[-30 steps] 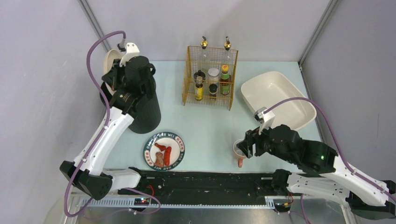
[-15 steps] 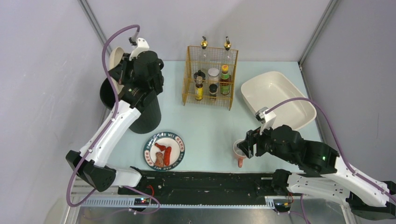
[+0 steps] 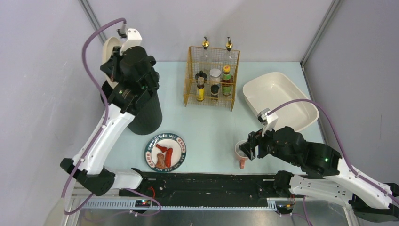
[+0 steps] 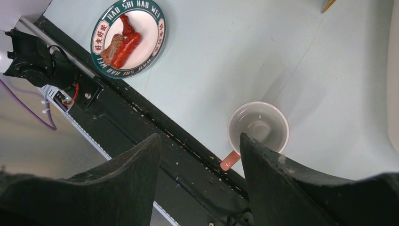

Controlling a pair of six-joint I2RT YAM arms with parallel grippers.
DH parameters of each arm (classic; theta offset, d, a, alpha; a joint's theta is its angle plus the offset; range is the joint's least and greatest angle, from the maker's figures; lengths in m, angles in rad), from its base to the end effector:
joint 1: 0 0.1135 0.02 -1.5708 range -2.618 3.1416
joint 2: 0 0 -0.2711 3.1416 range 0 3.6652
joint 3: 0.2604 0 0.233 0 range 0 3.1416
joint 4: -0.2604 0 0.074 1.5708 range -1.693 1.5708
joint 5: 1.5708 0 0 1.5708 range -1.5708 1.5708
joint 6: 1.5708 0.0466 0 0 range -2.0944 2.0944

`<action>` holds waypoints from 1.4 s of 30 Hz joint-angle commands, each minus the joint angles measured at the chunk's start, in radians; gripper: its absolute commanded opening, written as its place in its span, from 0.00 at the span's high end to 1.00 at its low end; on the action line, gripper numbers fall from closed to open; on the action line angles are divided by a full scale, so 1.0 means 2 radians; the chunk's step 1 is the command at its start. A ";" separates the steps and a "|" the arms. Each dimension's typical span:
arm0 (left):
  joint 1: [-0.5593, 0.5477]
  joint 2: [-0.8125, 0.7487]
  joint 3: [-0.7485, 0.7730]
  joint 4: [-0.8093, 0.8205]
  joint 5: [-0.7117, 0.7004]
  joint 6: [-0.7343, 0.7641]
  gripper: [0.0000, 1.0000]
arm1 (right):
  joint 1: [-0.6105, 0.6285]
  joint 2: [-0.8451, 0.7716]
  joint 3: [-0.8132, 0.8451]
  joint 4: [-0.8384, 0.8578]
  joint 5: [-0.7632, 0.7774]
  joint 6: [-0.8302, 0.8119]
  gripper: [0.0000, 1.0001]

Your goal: Clear the kitchen counter

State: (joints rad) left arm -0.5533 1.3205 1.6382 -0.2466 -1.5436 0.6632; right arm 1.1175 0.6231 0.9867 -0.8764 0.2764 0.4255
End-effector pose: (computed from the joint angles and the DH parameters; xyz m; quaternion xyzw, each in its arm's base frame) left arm 0.2143 -0.0776 0.5088 -0.1397 0.6925 0.5034 0.4975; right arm 0.0519 0.0776 0.3495 -0.2246 0.8280 0.2632 0.4413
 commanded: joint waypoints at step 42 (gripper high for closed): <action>-0.042 -0.159 -0.055 -0.235 0.687 -0.528 1.00 | 0.002 0.106 0.164 0.094 0.036 -0.036 0.26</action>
State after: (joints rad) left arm -0.6651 1.0138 1.5757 -0.7109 -0.3649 -0.2523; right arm 1.1175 0.8234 1.2472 -0.7620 0.2832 0.3878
